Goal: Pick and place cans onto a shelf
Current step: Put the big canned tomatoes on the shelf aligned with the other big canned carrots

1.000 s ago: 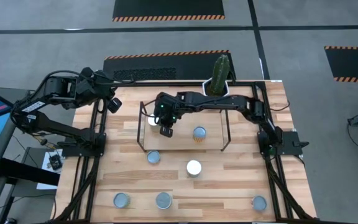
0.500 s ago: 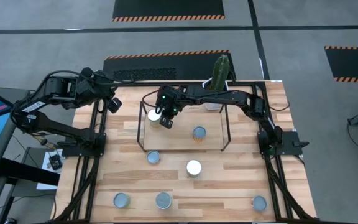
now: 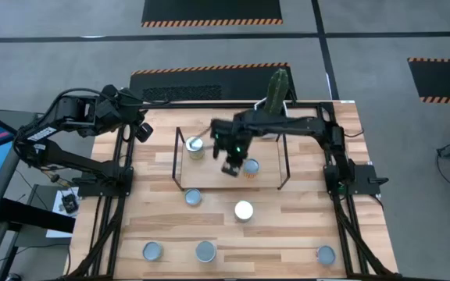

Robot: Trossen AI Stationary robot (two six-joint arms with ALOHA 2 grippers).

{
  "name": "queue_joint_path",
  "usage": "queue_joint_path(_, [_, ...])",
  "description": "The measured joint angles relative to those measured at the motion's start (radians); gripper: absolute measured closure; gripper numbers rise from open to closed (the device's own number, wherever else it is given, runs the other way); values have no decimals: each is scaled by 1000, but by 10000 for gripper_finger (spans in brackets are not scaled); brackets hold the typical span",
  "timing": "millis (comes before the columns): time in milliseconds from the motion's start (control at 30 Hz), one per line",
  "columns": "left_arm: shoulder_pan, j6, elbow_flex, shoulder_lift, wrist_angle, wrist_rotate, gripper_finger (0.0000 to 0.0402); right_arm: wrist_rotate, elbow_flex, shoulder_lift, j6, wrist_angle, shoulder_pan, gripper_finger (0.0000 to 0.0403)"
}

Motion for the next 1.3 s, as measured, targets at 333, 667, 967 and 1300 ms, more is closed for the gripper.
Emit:
queue_joint_path(333, [0,51,0,0,0,24,315,190,-2,10,26,-59,240,351])
queue_joint_path(667, [0,119,0,0,0,25,315,201,-36,59,181,-52,303,275])
queue_joint_path(967, [0,128,0,0,0,24,315,202,-78,55,225,-73,329,222])
queue_joint_path(1300, [0,122,0,0,1,27,315,138,-200,47,234,-7,321,231])
